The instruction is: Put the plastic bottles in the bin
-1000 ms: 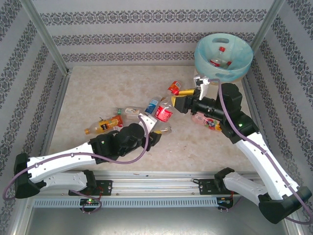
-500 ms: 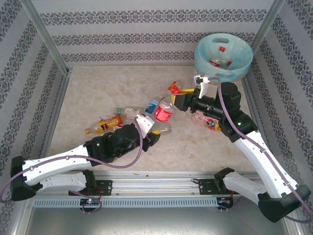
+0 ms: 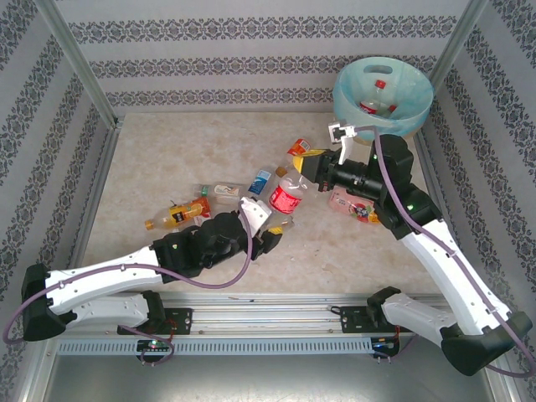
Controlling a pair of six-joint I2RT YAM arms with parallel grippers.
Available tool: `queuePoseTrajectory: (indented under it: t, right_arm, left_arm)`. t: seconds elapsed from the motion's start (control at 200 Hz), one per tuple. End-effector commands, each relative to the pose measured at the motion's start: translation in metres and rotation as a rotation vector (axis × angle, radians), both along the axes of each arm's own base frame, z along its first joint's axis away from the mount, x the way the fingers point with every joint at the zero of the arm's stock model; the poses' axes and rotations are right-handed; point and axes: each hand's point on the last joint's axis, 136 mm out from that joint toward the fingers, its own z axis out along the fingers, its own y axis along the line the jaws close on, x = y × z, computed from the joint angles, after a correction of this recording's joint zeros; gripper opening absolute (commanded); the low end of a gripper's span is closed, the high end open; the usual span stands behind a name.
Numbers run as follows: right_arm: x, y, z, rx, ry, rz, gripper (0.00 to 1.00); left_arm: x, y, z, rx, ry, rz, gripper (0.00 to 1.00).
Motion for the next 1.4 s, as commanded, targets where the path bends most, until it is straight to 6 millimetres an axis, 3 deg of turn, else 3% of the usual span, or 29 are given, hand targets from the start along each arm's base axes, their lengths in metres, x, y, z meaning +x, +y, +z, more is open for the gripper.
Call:
queuePoseTrajectory:
  t: [0.0,0.075,0.215,0.29,0.375,0.45,0.52,0.645,0.769,1.084,1.259,1.394]
  right_arm:
    - [0.009,-0.013,0.018,-0.052,-0.084,-0.088,0.00]
    - [0.020,-0.026,0.037,-0.102,-0.146,-0.181,0.00]
    - [0.042,-0.062,0.101,-0.175,-0.343,-0.421,0.00]
    - [0.047,-0.083,0.146,-0.205,-0.475,-0.551,0.00]
    - [0.064,-0.112,0.182,-0.296,-0.608,-0.748,0.00]
    - [0.084,-0.138,0.202,-0.391,-0.688,-0.921,0.00]
    - [0.106,-0.159,0.208,-0.470,-0.723,-1.032,0.00]
    - [0.143,-0.185,0.203,-0.527,-0.732,-1.127,0.00]
    - [0.180,-0.207,0.184,-0.594,-0.667,-1.183,0.00]
    - [0.262,-0.260,0.110,-0.817,-0.514,-1.267,0.00]
    - [0.291,-0.276,0.069,-0.900,-0.440,-1.275,0.00]
    - [0.296,-0.268,0.068,-0.906,-0.454,-1.267,0.00]
  left_arm:
    - [0.010,0.012,0.031,-0.077,-0.083,0.094,0.77]
    - [0.015,0.019,0.043,-0.103,-0.110,0.135,0.90]
    - [0.017,0.028,0.064,-0.155,-0.161,0.167,0.93]
    - [0.017,0.033,0.069,-0.168,-0.173,0.178,0.93]
    - [0.017,0.039,0.072,-0.180,-0.178,0.197,0.93]
    - [0.016,0.044,0.071,-0.193,-0.175,0.214,0.93]
    - [0.016,0.050,0.071,-0.206,-0.170,0.229,0.93]
    - [0.015,0.061,0.067,-0.211,-0.168,0.264,0.93]
    - [0.015,0.071,0.065,-0.202,-0.168,0.291,0.93]
    - [0.010,0.083,0.061,-0.200,-0.131,0.302,0.93]
    - [0.010,0.089,0.056,-0.187,-0.121,0.325,0.93]
    - [0.010,0.092,0.055,-0.177,-0.115,0.336,0.93]
